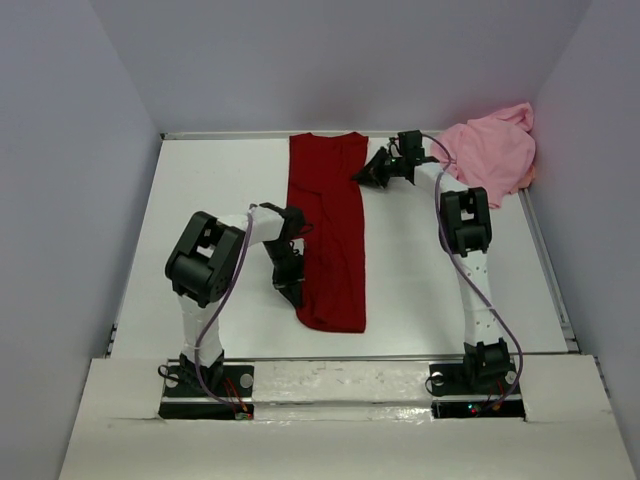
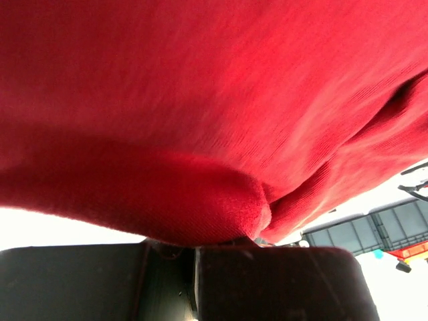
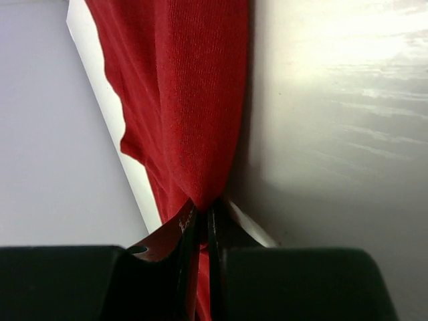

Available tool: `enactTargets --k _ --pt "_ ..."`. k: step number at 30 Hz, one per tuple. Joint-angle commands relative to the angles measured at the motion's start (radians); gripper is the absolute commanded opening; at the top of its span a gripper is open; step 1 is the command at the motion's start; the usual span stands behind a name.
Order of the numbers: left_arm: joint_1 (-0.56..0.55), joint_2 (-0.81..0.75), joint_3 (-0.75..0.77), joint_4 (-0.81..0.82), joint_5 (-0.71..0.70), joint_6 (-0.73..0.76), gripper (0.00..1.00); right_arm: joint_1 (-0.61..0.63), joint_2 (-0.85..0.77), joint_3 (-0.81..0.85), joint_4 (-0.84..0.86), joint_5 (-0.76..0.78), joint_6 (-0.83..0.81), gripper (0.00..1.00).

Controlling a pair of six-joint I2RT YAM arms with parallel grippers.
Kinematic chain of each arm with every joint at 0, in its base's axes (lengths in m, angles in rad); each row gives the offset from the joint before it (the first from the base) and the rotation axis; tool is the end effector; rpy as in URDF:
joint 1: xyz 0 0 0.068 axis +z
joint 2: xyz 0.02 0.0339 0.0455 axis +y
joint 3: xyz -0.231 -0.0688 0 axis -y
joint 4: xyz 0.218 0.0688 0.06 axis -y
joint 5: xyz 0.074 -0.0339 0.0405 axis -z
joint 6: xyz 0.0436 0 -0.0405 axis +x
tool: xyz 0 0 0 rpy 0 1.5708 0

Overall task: Fold and stack the t-shirts
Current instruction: Rotate the tshirt 90 degrees

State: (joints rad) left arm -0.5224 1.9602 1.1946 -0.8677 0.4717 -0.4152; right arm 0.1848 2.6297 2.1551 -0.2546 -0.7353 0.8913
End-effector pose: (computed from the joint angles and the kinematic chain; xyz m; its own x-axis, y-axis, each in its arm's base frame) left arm 0.2496 -0.1666 0.1068 -0.9608 0.1386 0.2401 0.0353 0.9202 -0.3898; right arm 0.5077 0.1247 0.1095 -0.9001 0.4186 -0.1209 0.1148 0.4956 0.8609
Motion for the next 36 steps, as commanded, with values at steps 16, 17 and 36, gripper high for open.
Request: enactTargets --k 16,17,36 --pt "-0.036 -0.188 -0.188 0.076 -0.002 -0.099 0.05 0.01 0.044 0.091 0.006 -0.023 0.014 0.15" --pt "-0.036 -0.196 -0.191 0.072 -0.004 -0.097 0.05 0.01 0.046 0.091 0.006 -0.022 0.014 0.15" --pt "-0.036 -0.359 -0.332 0.047 -0.007 -0.123 0.06 0.001 0.05 0.086 -0.035 0.011 -0.032 0.23"
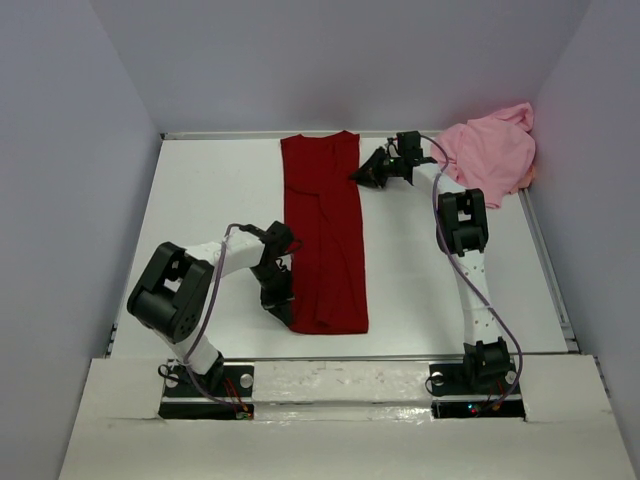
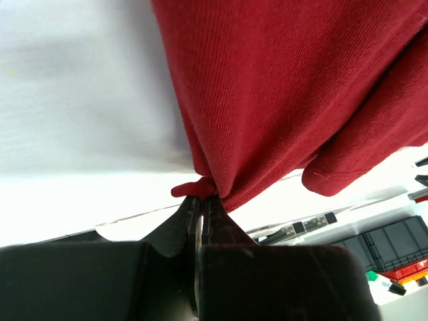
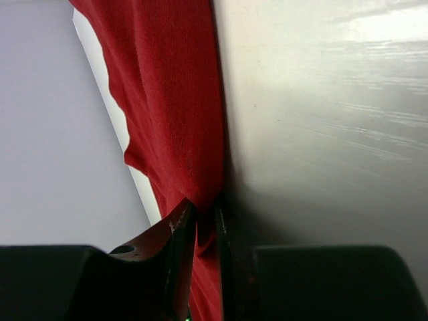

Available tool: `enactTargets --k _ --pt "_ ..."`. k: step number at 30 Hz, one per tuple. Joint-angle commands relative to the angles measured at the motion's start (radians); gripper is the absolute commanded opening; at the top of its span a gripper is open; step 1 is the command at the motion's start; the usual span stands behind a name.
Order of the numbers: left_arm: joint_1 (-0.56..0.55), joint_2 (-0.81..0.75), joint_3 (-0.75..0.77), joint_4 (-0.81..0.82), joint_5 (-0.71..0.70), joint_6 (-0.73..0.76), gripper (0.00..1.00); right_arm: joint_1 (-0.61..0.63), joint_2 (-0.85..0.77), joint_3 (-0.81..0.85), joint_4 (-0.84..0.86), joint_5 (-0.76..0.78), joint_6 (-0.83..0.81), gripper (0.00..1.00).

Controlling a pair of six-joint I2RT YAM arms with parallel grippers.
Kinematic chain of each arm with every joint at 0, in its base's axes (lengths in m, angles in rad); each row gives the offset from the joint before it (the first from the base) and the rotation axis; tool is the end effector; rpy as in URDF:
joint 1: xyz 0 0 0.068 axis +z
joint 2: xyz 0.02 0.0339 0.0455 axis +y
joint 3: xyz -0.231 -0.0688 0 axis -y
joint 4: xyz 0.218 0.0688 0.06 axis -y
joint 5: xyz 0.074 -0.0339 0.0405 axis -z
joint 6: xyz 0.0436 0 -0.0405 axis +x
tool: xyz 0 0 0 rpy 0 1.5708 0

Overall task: Fold and stack the t-shirts
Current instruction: Rotate the tshirt 90 degrees, then grab the bottom of the folded rectangular tshirt with both arms

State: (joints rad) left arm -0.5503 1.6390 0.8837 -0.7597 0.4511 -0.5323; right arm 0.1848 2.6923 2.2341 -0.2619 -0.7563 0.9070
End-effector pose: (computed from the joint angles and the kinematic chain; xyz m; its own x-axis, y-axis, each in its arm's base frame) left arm 0.1963 -0.1427 0.1251 -0.9827 0.0670 0.1729 -0.0085 0.9150 -0.4034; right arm 0.5151 0.1267 0.1015 -0.9041 0.4138 -0.1067 0.1158 0.4776 0.8709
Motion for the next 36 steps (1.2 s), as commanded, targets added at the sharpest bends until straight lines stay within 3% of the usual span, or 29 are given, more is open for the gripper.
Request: enactTargets --k 1,4,8,9,10,17,20,24,26,31,36 --pt "-0.008 -0.036 -0.022 -0.061 0.014 -0.006 0.06 0.001 -0.014 0.004 -0.028 0.032 -0.049 0.25" --pt "-0.007 -0.036 -0.029 -0.055 0.018 -0.006 0.06 -0.008 -0.015 0.001 -0.031 0.022 -0.06 0.31" --pt "-0.007 -0.041 -0.037 -0.052 0.023 -0.008 0.06 -0.018 -0.029 -0.001 -0.046 0.041 -0.088 0.52" --pt "-0.008 -0.041 -0.037 -0.05 0.023 -0.006 0.06 -0.028 -0.031 -0.002 -0.048 0.041 -0.091 0.72" --pt "-0.007 -0.041 -0.037 -0.05 0.023 -0.006 0.06 -0.028 -0.034 0.001 -0.051 0.04 -0.097 0.78" --pt "-0.007 -0.024 -0.025 -0.044 0.026 0.0 0.06 -0.062 -0.081 -0.028 -0.125 0.055 -0.183 0.8" --pt "-0.007 -0.002 -0.008 -0.036 0.02 0.011 0.07 -0.071 -0.161 -0.118 -0.184 0.092 -0.249 0.81" --pt "-0.008 0.028 0.017 -0.015 0.021 0.018 0.08 -0.081 -0.326 -0.341 -0.23 0.139 -0.31 0.81" --pt "-0.007 0.048 0.026 -0.009 0.018 0.022 0.08 -0.081 -0.417 -0.529 -0.229 0.15 -0.319 0.81" --pt "-0.005 0.087 0.051 0.025 0.012 0.022 0.08 -0.081 -0.791 -0.972 -0.234 0.21 -0.335 0.81" --pt "-0.005 0.102 0.064 0.023 0.005 0.029 0.09 -0.068 -1.099 -1.25 -0.312 0.19 -0.333 0.81"
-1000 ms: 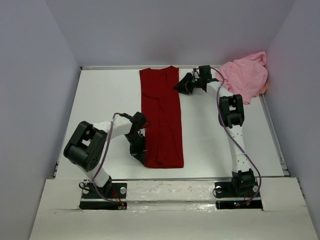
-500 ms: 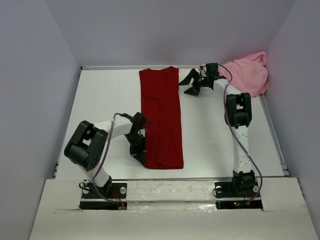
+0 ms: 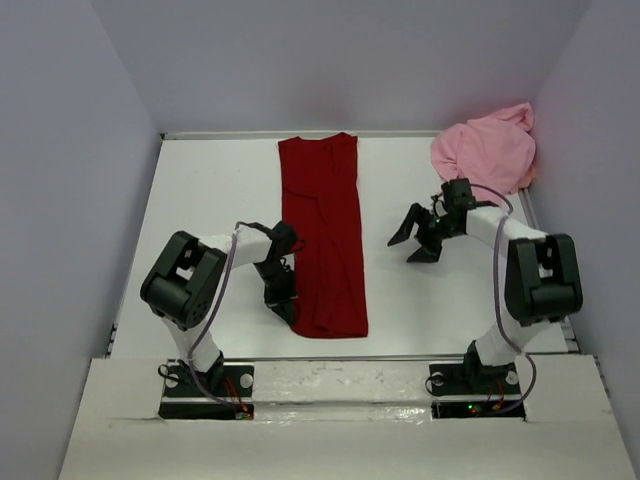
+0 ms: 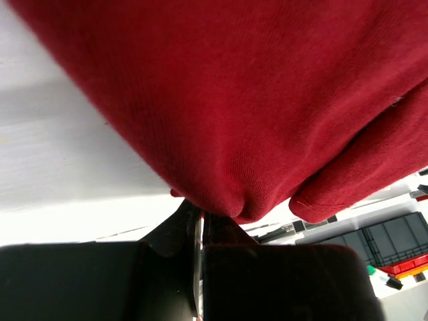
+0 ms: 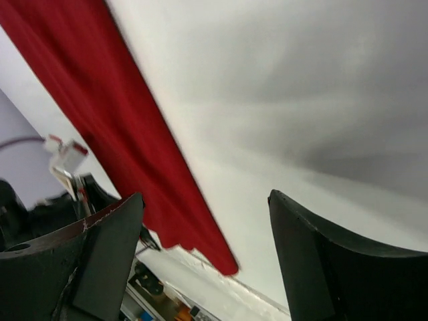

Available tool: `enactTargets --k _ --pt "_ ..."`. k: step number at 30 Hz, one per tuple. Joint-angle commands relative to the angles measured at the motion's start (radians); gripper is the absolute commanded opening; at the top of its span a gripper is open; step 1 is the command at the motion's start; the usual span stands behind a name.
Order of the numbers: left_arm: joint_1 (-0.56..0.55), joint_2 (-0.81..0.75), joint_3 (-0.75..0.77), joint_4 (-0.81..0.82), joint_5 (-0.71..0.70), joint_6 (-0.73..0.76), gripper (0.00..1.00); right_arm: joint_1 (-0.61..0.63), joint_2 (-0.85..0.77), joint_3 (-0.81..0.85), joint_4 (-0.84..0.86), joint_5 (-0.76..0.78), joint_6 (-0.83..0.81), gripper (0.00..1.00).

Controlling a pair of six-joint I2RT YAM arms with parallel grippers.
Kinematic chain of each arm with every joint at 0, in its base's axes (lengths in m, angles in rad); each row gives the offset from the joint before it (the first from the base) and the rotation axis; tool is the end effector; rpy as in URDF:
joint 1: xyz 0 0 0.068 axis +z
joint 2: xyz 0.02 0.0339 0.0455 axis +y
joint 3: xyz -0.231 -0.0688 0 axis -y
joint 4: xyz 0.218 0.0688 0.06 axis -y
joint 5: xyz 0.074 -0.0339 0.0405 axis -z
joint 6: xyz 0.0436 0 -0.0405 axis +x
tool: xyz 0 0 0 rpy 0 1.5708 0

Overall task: Fold and stack the t-shirts
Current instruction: Grab the bottom of the folded rectangular tshirt with both arms

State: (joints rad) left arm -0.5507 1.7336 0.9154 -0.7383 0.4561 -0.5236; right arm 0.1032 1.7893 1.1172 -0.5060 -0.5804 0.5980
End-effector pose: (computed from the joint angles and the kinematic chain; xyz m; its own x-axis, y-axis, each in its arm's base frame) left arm 0.2046 -0.1482 0.1102 -0.9755 0.0723 0.2078 -0.0145 0.9213 -0.3885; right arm 0.3161 0.0568 0.1482 -0.9255 0.3775 -0.0310 0.2737 0.7232 0.6341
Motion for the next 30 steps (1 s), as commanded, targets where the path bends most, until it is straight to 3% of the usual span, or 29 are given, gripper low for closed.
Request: enactTargets --k 1,5,8,16,21,25,30 --pt "-0.005 0.009 0.034 0.002 -0.003 0.023 0.09 0.013 -0.235 -0.175 -0.08 0.013 -0.023 0.81" --pt "-0.005 0.0 0.031 -0.016 -0.014 0.036 0.09 0.056 -0.411 -0.342 -0.112 0.014 0.014 0.81" --pt "-0.005 -0.023 0.013 -0.013 -0.025 0.033 0.09 0.166 -0.516 -0.428 -0.111 0.03 0.077 0.81" --pt "-0.003 -0.046 -0.047 0.04 -0.037 0.016 0.09 0.314 -0.66 -0.618 -0.011 0.079 0.226 0.8" --pt "-0.002 -0.054 -0.053 0.039 -0.046 0.025 0.09 0.417 -0.648 -0.645 0.067 0.109 0.304 0.78" --pt "0.008 -0.065 -0.067 0.04 -0.051 0.036 0.09 0.554 -0.555 -0.631 0.161 0.142 0.385 0.78" --pt "0.023 -0.083 -0.088 0.039 -0.054 0.046 0.09 0.639 -0.432 -0.577 0.257 0.168 0.434 0.77"
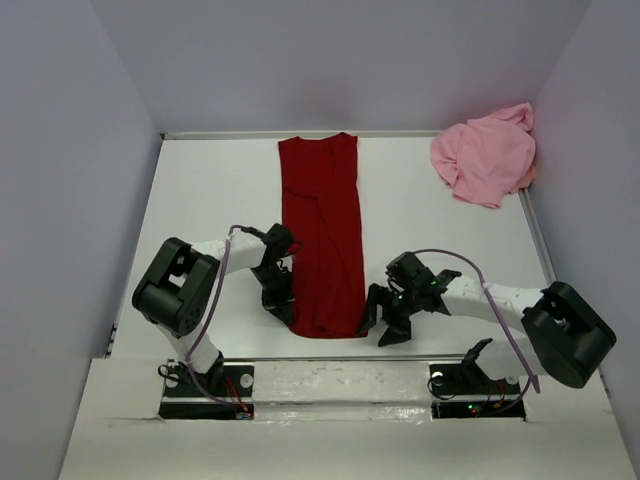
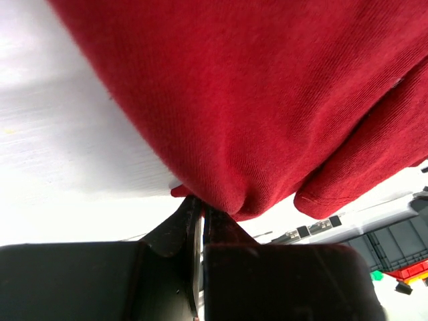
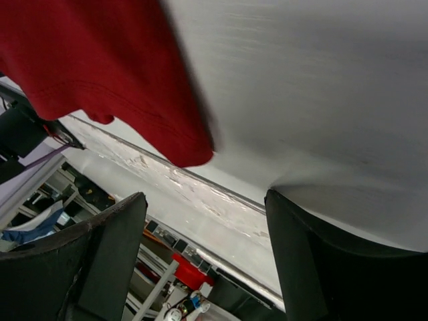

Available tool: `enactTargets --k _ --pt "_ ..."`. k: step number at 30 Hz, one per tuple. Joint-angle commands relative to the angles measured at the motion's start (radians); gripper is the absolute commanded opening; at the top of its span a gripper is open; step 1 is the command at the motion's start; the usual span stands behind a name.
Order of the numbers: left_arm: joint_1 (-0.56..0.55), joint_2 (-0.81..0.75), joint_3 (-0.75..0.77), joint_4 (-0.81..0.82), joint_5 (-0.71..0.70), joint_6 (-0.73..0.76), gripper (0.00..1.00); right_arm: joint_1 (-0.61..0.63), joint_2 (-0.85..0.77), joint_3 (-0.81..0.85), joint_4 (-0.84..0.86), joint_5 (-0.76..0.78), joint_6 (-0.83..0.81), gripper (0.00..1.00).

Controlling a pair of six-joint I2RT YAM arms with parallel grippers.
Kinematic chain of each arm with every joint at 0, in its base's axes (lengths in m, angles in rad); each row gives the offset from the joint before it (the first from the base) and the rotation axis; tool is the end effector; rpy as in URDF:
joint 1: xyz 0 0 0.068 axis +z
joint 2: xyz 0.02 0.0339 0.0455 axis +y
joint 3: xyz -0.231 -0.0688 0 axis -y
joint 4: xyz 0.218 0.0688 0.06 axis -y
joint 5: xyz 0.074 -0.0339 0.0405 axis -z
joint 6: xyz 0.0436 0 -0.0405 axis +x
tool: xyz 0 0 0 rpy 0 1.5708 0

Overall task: Fold and stack the t-shirts
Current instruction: Grab the bottom of the folded rectangular tshirt with both arms

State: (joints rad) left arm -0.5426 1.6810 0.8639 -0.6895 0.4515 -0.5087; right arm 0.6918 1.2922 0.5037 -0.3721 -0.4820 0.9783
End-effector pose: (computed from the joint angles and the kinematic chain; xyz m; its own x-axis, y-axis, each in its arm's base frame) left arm 0.2005 -0.1431 0.1122 -0.9844 0.0818 0.1560 0.0105 0.9113 -0.4115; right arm 0.1393 0.1416 0.1200 -0.9814 0.1415 0.1299 0.1907 0.8005 0.5682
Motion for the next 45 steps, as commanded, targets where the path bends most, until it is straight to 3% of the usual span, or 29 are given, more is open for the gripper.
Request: enactTargets --k 1,6,11,13,15,16,17,30,39,45 --pt "0.016 -0.033 -0.04 -0.013 -0.05 0.035 0.09 0.051 0.082 0.042 0.139 0.071 0.065 0.77" --pt "0.035 -0.075 -0.06 -0.024 -0.051 0.038 0.09 0.064 0.128 0.061 0.193 0.088 0.083 0.69" --pt "0.05 -0.099 -0.08 -0.027 -0.05 0.038 0.09 0.064 0.145 0.067 0.191 0.095 0.072 0.68" --pt "0.052 -0.106 -0.091 -0.025 -0.048 0.035 0.09 0.064 0.147 0.068 0.188 0.094 0.071 0.5" --pt "0.05 -0.107 -0.097 -0.018 -0.045 0.033 0.09 0.064 0.144 0.068 0.183 0.094 0.071 0.41" --pt "0.052 -0.106 -0.098 -0.018 -0.042 0.032 0.09 0.064 0.144 0.073 0.179 0.094 0.066 0.31" --pt "0.052 -0.106 -0.1 -0.015 -0.042 0.032 0.09 0.064 0.142 0.075 0.174 0.094 0.063 0.29" --pt "0.052 -0.132 -0.138 0.004 -0.03 0.009 0.1 0.064 0.15 0.081 0.139 0.072 0.057 0.31" --pt "0.053 -0.179 -0.161 0.002 -0.025 -0.02 0.52 0.064 0.168 0.105 0.11 0.056 0.025 0.36" --pt "0.052 -0.242 -0.197 0.03 0.003 -0.065 0.66 0.064 0.17 0.124 0.093 0.051 -0.001 0.36"
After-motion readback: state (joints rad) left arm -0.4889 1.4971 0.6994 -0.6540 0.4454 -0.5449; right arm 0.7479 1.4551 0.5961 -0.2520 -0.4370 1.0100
